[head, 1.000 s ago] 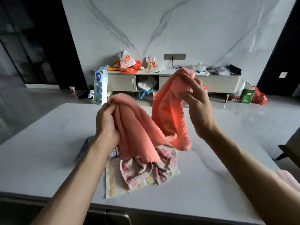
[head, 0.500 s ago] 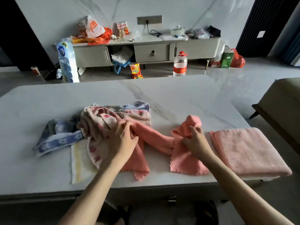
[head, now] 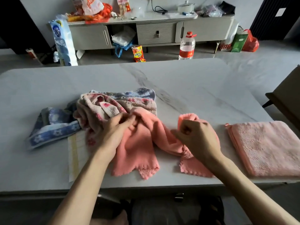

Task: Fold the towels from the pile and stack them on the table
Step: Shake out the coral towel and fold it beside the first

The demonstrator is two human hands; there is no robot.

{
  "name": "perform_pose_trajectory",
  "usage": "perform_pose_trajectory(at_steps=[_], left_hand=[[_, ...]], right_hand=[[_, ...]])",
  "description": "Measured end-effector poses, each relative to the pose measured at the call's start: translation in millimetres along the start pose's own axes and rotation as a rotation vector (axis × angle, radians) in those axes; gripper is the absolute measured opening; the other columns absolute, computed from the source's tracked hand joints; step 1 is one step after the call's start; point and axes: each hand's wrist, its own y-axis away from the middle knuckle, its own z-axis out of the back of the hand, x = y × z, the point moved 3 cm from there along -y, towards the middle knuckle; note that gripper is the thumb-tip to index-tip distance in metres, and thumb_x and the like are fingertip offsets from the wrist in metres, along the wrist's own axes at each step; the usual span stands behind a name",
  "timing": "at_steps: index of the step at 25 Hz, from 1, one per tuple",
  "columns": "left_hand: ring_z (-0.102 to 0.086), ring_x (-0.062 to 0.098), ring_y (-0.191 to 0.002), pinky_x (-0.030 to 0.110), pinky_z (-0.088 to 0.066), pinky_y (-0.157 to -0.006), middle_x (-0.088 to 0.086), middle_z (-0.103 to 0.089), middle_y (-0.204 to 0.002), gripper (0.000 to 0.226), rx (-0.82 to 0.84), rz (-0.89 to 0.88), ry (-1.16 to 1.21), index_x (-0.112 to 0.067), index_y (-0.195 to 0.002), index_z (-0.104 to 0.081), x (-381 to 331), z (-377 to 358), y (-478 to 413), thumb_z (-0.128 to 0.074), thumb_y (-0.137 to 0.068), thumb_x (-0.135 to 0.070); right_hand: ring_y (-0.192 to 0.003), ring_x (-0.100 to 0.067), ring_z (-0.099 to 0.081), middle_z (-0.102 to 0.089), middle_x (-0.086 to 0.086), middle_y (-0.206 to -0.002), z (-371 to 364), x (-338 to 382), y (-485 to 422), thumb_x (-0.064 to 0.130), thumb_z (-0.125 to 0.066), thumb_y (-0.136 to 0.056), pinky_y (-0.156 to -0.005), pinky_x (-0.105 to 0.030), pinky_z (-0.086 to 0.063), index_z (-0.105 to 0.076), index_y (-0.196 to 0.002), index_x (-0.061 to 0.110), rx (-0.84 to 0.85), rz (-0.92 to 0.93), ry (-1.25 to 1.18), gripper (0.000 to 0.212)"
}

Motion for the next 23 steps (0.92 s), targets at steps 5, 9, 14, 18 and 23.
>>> perform_pose_trajectory(at_steps=[5,9,14,18,23], left_hand=[[-0.065,0.004,-0.073,0.020,-0.052,-0.069,-0.009,-0.074,-0.075,0.015,0.145,0.206,0.304,-0.020,-0.083,-0.068,-11,-12,13,-0.058,-0.095,-0.019],[-0.067,0.007,-0.067,0.017,-0.053,-0.059,-0.005,-0.073,-0.073,0.009,0.017,0.197,0.523,-0.020,-0.088,-0.064,-15,-8,5,-0.060,-0.093,-0.014],[-0.058,0.005,-0.098,0.019,-0.046,-0.086,-0.011,-0.059,-0.108,0.077,0.121,-0.089,-0.215,-0.032,-0.122,-0.047,6,-11,-1,-0.079,-0.057,-0.055],[-0.069,0.027,-0.094,0.045,-0.054,-0.083,0.004,-0.073,-0.098,0.064,0.129,-0.012,-0.546,-0.023,-0.105,-0.065,23,-13,-7,-0.076,-0.051,-0.055],[-0.058,0.016,-0.083,0.017,-0.045,-0.081,-0.004,-0.061,-0.086,0.020,-0.497,-0.415,-0.270,-0.010,-0.086,-0.063,-22,3,6,-0.071,-0.068,-0.010]], right_hand=[[-0.070,-0.025,-0.062,-0.052,0.007,-0.060,-31,20,1,0.063,-0.066,-0.071,-0.059,-0.035,-0.047,-0.064,-0.105,0.035,0.239,0.171,0.209,0.044],[-0.052,-0.015,-0.050,-0.057,-0.003,-0.053,-22,5,-13,0.040,-0.056,-0.087,-0.051,-0.035,-0.042,-0.063,-0.068,0.009,0.041,-0.137,-0.260,0.037],[-0.036,-0.013,-0.035,-0.041,0.006,-0.038,-6,-16,-21,0.029,-0.060,-0.091,-0.045,-0.022,-0.027,-0.057,-0.048,0.015,-0.065,-0.761,-1.008,0.045],[-0.036,-0.008,-0.040,-0.046,0.008,-0.040,1,-21,-21,0.028,-0.059,-0.093,-0.039,-0.018,-0.032,-0.061,-0.058,0.015,-0.106,-0.632,-0.892,0.037],[-0.053,-0.013,-0.051,-0.057,-0.003,-0.058,17,-31,-20,0.025,-0.062,-0.089,-0.050,-0.031,-0.046,-0.065,-0.078,0.014,-0.247,-0.281,-0.653,0.016]])
